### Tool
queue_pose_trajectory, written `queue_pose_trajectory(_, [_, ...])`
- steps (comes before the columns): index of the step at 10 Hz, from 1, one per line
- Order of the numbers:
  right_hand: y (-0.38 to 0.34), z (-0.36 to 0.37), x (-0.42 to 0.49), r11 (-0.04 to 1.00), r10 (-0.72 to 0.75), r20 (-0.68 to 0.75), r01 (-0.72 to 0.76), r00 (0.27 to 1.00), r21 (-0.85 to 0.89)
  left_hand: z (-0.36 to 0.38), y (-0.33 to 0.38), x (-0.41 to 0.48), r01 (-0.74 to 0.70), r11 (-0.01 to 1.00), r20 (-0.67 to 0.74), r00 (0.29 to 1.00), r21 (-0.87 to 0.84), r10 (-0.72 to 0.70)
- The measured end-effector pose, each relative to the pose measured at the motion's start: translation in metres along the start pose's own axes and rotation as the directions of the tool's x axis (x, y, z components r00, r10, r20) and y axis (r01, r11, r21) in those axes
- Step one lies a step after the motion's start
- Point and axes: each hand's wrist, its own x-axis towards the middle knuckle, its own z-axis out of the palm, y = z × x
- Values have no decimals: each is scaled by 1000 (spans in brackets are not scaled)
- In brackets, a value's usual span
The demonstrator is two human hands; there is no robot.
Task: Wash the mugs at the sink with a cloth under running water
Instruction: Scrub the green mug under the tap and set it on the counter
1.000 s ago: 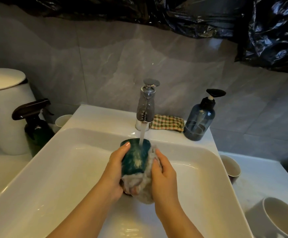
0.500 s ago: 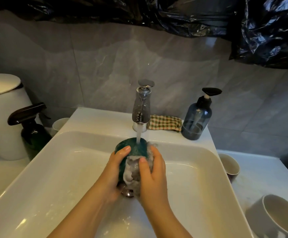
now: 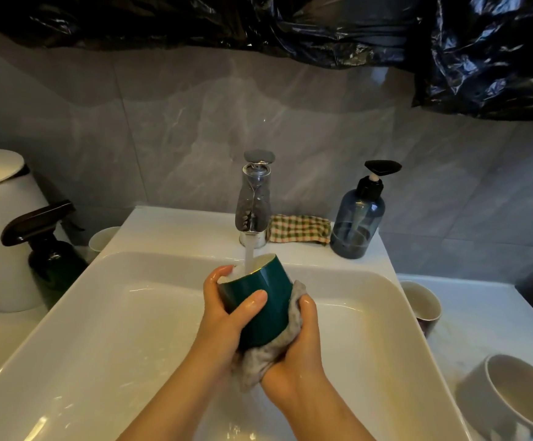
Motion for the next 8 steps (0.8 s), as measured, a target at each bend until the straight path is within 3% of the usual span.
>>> queue_pose_trajectory(1, [-14, -5, 6, 985, -22, 44, 29, 999, -169, -13, 13, 4, 37, 982, 135, 989, 185, -63])
queue_pose_trajectory(2, [-21, -14, 13, 867, -133, 84, 157, 988, -472, -23, 25, 3, 113, 966, 203, 966, 232, -162])
queue_pose_trajectory(3, [-9, -17, 8, 522, -309, 239, 375, 920, -766, -22, 24, 0, 242, 960, 212, 940, 139, -267])
queue_pose_trajectory(4, [2, -17, 6, 110, -407, 470, 553, 783, -826, -24, 14, 3, 435, 897, 168, 893, -79, -418])
queue_pose_trajectory(5, [1, -20, 10, 183, -406, 458, 561, 791, -807, -25, 13, 6, 411, 905, 185, 903, -108, -388])
queue_pose_trajectory(6, [-3, -24, 18, 751, -276, 200, 341, 940, -565, -22, 15, 4, 273, 961, 158, 952, -47, -263])
queue_pose_trajectory(7, [-2, -25, 11, 816, -161, 100, 190, 982, -545, -17, 17, 3, 122, 992, 126, 985, -19, -118])
queue_pose_trajectory(8, [6, -28, 16, 748, -227, 84, 229, 970, -624, -15, 17, 3, 129, 992, 48, 991, -8, -129])
